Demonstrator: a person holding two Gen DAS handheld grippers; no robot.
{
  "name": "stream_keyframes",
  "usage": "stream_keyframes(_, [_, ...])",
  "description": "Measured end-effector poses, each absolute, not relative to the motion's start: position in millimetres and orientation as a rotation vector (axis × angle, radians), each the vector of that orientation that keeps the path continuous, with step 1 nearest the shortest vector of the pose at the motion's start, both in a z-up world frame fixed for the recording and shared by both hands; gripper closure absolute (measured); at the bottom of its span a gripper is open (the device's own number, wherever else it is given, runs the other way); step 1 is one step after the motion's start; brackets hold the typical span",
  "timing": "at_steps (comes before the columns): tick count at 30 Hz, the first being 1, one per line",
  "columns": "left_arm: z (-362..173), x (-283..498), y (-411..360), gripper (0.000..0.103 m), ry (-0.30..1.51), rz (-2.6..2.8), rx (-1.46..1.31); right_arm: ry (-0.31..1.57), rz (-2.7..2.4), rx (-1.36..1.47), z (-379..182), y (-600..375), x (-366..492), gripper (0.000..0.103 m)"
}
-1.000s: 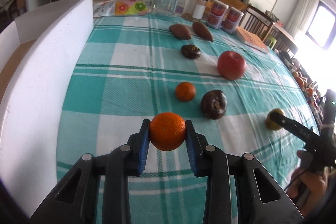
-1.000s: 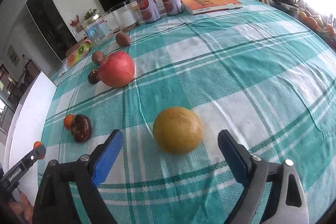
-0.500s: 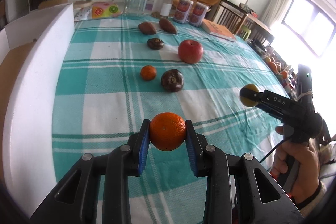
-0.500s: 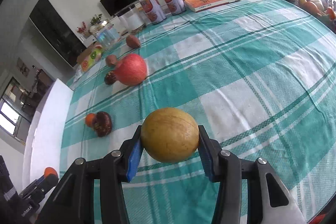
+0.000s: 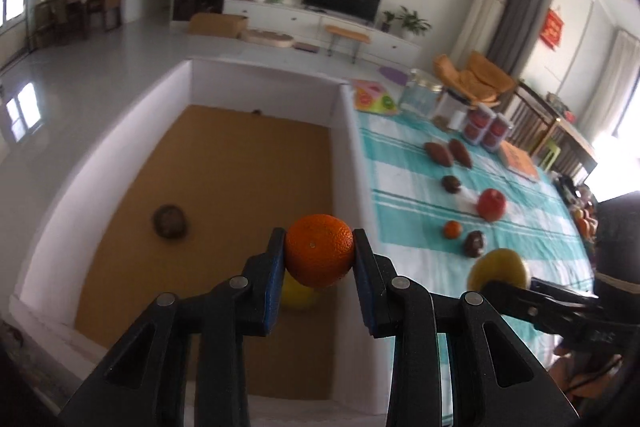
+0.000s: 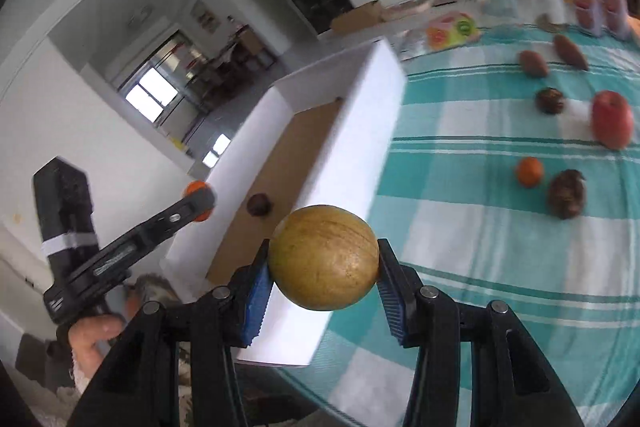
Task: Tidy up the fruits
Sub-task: 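Carry both fruits over the cardboard box and open both tools to release them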
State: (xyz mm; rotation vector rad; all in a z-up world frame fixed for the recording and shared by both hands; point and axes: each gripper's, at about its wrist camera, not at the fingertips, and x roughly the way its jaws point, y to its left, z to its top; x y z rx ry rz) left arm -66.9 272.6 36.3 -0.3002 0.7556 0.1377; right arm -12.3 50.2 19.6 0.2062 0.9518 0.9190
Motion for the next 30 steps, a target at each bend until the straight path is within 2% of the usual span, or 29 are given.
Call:
stream_keyframes(6, [-1.4,-81.6,317.9,0.070,0.859,0.287,-0.323,0.996,1.072,-0.073,4.6,153.7,-49.2,0.054])
stream_keyframes(12, [-15.1,-87.2,328.1,0.066,0.875,0.367,-0.296,1.032,1.047,-0.179,-26.7,187.4,-48.6,0.053])
stream_keyframes(14, [-13.4,-86.9,325.1,0.046,0.854,0.396,-0.261,1.012,1.018,-0.163,-27.3,182.8,-43.4,0.049])
stream_keyframes(15, [-11.5,-87.0,323.2,0.026,0.838,0.411,-0.250,0.996,1.014,-0.138,-24.8,177.0,-40.0,0.045])
stream_keyframes(16, [-8.7,-87.3,322.1,0.020,0.819,0.426,-0.245,0.978,1.011,-0.110,-20.5,169.4,-37.0,0.038])
stream_keyframes(21, [10.9,-85.5,310.3,0.020,0.733,0.410,-0.251,0.836,0.913,-0.025,3.4,114.7,-27.9,0.025])
stream_keyframes(23, [21.0,-83.7,297.0,0.020,0.694,0.373,-0.246,0.777,0.827,0.004,4.8,80.1,-21.5,0.013])
stream_keyframes(24, [25.6,-82.6,287.9,0.020,0.679,0.345,-0.242,0.751,0.771,0.013,2.3,61.4,-17.6,0.010])
stream_keyframes(30, [40.2,-63.0,198.5,0.020,0.670,0.058,-0.206,0.730,0.338,0.070,-46.0,-69.6,18.8,0.009])
